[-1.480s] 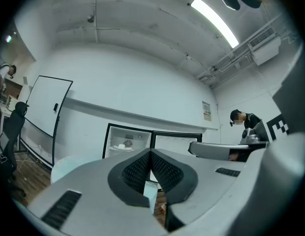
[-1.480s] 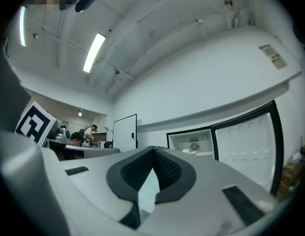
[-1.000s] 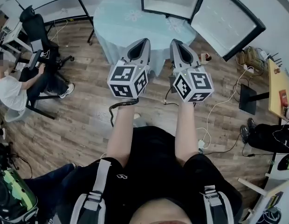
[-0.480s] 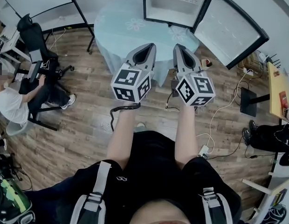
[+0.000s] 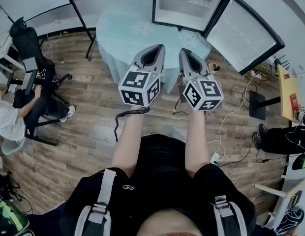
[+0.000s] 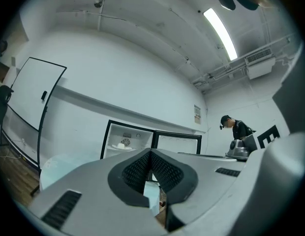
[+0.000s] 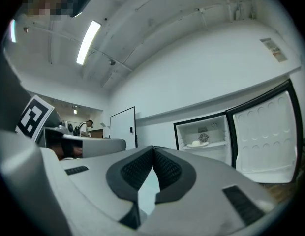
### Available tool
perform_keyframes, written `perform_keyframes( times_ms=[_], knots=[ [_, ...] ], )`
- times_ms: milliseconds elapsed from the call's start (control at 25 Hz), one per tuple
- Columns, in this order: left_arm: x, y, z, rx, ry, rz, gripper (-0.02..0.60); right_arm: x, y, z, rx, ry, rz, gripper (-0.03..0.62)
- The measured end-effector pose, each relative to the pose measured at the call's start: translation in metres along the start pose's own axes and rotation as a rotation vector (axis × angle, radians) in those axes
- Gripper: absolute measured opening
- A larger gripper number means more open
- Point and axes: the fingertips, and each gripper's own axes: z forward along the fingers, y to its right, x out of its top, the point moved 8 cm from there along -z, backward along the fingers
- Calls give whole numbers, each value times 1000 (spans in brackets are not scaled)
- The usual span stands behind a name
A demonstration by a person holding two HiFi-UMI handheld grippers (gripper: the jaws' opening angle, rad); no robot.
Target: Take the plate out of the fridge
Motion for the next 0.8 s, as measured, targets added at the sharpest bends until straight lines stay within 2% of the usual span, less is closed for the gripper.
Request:
perform_keyframes(
  times_ms=[120, 240, 560, 800],
  knots=[
    [4, -6, 1, -19, 14, -24, -5, 11, 12, -2, -58, 23, 2, 5],
    [8, -16, -1, 0, 34, -52, -5, 20, 19, 1, -91, 30, -8, 5],
    [4, -60, -14, 74, 64, -146, -5, 16, 0, 23, -52, 34, -54, 5],
    [8, -58, 14, 26, 83, -143, -5, 28, 26, 28, -84, 98, -49, 5]
  ],
)
